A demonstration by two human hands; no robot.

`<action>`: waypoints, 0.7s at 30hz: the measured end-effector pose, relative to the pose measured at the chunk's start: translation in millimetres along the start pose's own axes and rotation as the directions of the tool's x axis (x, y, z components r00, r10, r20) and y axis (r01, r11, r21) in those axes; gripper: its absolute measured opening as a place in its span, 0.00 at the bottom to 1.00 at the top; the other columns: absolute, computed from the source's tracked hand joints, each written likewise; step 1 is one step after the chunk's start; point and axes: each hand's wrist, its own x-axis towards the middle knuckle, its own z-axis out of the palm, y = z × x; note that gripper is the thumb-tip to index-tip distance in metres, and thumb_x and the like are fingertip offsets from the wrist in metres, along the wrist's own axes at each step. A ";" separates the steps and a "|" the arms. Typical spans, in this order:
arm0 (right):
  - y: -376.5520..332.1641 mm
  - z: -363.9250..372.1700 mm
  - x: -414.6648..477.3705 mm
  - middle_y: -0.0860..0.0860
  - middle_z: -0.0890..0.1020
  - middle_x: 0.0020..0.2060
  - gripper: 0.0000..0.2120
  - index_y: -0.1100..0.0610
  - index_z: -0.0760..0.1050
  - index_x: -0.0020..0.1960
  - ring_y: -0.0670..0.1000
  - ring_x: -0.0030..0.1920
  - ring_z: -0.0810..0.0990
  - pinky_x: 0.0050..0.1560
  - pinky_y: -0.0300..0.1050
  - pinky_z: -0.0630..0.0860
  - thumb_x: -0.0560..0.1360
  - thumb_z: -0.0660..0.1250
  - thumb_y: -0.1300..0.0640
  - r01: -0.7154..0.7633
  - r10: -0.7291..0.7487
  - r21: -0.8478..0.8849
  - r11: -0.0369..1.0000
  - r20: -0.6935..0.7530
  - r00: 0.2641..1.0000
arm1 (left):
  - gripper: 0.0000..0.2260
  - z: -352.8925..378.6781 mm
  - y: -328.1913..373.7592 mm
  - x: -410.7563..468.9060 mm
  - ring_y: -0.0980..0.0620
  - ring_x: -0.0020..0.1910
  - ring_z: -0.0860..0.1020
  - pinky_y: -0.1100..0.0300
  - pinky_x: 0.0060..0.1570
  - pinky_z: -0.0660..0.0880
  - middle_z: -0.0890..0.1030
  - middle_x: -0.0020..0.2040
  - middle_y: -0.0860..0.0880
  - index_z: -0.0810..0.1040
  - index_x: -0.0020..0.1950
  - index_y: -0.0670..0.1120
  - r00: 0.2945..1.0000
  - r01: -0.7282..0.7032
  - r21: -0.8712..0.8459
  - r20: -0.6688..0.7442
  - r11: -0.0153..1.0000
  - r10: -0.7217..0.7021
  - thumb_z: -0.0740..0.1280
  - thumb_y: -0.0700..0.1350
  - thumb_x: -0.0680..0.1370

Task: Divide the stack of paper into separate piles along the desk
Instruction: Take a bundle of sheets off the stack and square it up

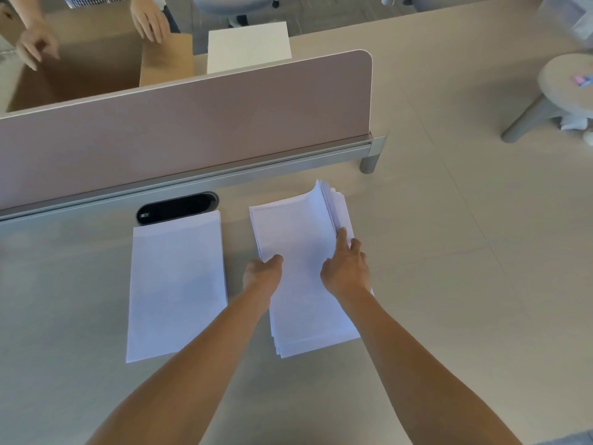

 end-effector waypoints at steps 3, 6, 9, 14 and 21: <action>-3.8 6.1 -3.5 0.57 0.55 0.75 0.33 0.51 0.48 0.77 0.62 0.70 0.64 0.67 0.55 0.68 0.77 0.59 0.56 0.009 -0.009 0.012 1.000 -0.006 1.000 | 0.12 0.7 -2.4 1.2 0.51 0.36 0.69 0.58 0.40 0.68 0.71 0.38 0.49 0.74 0.51 0.41 0.998 -0.042 0.031 -0.038 0.999 0.043 0.63 0.51 0.77; -7.1 10.9 -5.1 0.58 0.51 0.77 0.26 0.50 0.57 0.73 0.63 0.77 0.49 0.74 0.59 0.50 0.78 0.60 0.54 0.041 -0.052 -0.122 0.992 -0.087 0.995 | 0.13 1.1 -2.2 2.8 0.52 0.36 0.72 0.58 0.40 0.69 0.74 0.39 0.49 0.75 0.55 0.42 0.997 -0.067 0.039 -0.045 0.997 0.069 0.64 0.51 0.77; -9.8 8.2 -3.4 0.57 0.65 0.71 0.19 0.55 0.63 0.67 0.62 0.73 0.62 0.69 0.57 0.61 0.78 0.62 0.53 0.147 -0.158 -0.090 0.985 -0.132 0.979 | 0.14 0.1 -1.6 2.2 0.52 0.36 0.72 0.58 0.40 0.70 0.74 0.39 0.49 0.75 0.56 0.43 0.996 -0.073 0.041 -0.043 0.996 0.075 0.64 0.51 0.77; -8.5 -7.9 12.8 0.55 0.76 0.59 0.25 0.60 0.65 0.70 0.59 0.54 0.79 0.45 0.45 0.75 0.76 0.65 0.55 -0.225 0.230 0.596 0.771 0.069 0.971 | 0.12 -1.1 -1.3 1.9 0.53 0.33 0.60 0.60 0.33 0.59 0.59 0.35 0.50 0.64 0.44 0.43 1.000 -0.007 0.009 0.001 1.000 0.007 0.60 0.51 0.80; 5.4 -19.9 34.4 0.53 0.80 0.40 0.07 0.58 0.78 0.50 0.55 0.39 0.78 0.41 0.44 0.74 0.74 0.67 0.58 -0.309 0.169 0.560 0.768 0.288 0.943 | 0.12 -3.3 -3.9 10.7 0.50 0.39 0.64 0.59 0.35 0.61 0.64 0.39 0.48 0.69 0.48 0.42 0.999 -0.035 0.029 -0.014 0.999 0.035 0.61 0.51 0.78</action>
